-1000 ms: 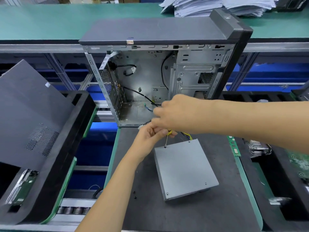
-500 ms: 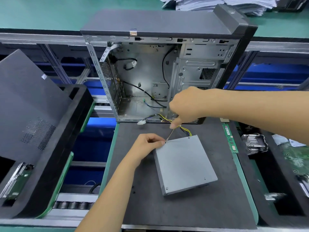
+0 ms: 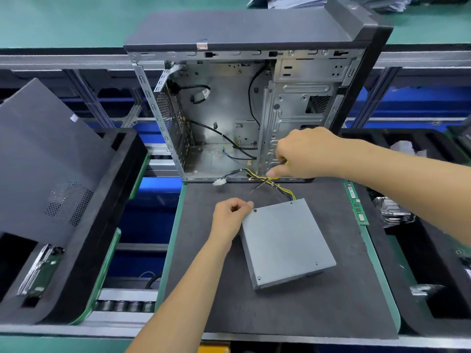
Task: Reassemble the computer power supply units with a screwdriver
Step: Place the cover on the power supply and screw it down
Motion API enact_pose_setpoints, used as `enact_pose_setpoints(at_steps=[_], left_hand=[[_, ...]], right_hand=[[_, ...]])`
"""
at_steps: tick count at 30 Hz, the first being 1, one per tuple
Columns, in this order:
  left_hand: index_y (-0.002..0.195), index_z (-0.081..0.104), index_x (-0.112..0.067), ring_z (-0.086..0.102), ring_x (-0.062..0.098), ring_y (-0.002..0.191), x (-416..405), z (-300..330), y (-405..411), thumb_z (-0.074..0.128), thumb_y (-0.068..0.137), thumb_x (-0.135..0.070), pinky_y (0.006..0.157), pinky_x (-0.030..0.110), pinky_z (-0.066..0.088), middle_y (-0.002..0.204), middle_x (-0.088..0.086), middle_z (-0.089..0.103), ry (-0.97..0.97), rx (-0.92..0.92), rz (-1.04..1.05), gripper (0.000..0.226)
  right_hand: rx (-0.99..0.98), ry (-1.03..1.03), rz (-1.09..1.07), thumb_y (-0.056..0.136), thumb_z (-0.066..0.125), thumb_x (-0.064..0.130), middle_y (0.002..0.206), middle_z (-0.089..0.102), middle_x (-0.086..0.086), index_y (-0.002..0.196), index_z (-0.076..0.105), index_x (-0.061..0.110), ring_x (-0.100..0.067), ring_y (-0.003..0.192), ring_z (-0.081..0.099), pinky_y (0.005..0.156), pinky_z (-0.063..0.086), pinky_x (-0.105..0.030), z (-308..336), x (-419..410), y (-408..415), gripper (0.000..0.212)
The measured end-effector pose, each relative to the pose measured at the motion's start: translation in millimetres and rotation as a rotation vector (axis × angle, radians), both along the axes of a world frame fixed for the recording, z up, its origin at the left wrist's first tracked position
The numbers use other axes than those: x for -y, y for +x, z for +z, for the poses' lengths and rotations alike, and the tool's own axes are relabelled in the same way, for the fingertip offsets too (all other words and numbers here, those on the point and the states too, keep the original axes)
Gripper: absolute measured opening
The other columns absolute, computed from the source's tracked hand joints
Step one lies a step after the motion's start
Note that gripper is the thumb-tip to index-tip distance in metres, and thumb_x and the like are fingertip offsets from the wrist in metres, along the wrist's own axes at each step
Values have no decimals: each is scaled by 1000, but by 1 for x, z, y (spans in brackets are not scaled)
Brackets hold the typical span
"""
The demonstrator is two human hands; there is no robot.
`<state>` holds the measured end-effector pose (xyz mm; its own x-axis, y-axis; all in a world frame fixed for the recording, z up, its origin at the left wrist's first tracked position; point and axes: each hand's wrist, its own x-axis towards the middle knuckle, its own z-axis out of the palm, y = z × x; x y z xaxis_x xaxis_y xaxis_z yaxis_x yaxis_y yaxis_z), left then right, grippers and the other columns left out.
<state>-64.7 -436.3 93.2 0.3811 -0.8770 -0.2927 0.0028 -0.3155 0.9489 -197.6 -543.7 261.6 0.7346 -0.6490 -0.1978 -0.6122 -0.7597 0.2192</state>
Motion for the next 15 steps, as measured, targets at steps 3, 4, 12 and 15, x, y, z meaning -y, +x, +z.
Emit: enact_pose_setpoints(at_steps=[3, 4, 12, 15], left_hand=[[78, 72, -16, 58, 10, 73, -27, -5, 21, 63, 94, -22, 67, 18, 42, 81, 0, 72, 11, 315, -2, 19], [78, 71, -19, 59, 9, 74, -41, -8, 31, 66, 92, -22, 67, 14, 42, 82, -2, 71, 29, 398, -34, 15], [77, 65, -20, 50, 10, 67, -112, -27, 66, 77, 79, -5, 66, 12, 42, 79, -3, 56, 218, 586, -431, 19], [73, 65, -19, 52, 11, 68, -115, -29, 66, 79, 78, -6, 66, 13, 41, 80, -3, 55, 182, 617, -425, 20]], right_hand=[[84, 9, -17, 88, 44, 64, 64, 36, 0, 60, 32, 19, -22, 56, 39, 52, 27, -28, -3, -8, -4, 55], [108, 11, -24, 88, 44, 64, 64, 35, 1, 59, 32, 19, -21, 55, 37, 52, 27, -29, -5, -12, -4, 55], [156, 62, -8, 87, 45, 66, 62, 38, 3, 59, 37, 20, -24, 62, 44, 55, 31, -30, -25, -47, 5, 54], [143, 63, 10, 87, 43, 66, 66, 36, 3, 64, 43, 20, -25, 66, 44, 57, 30, -30, -27, -57, 10, 52]])
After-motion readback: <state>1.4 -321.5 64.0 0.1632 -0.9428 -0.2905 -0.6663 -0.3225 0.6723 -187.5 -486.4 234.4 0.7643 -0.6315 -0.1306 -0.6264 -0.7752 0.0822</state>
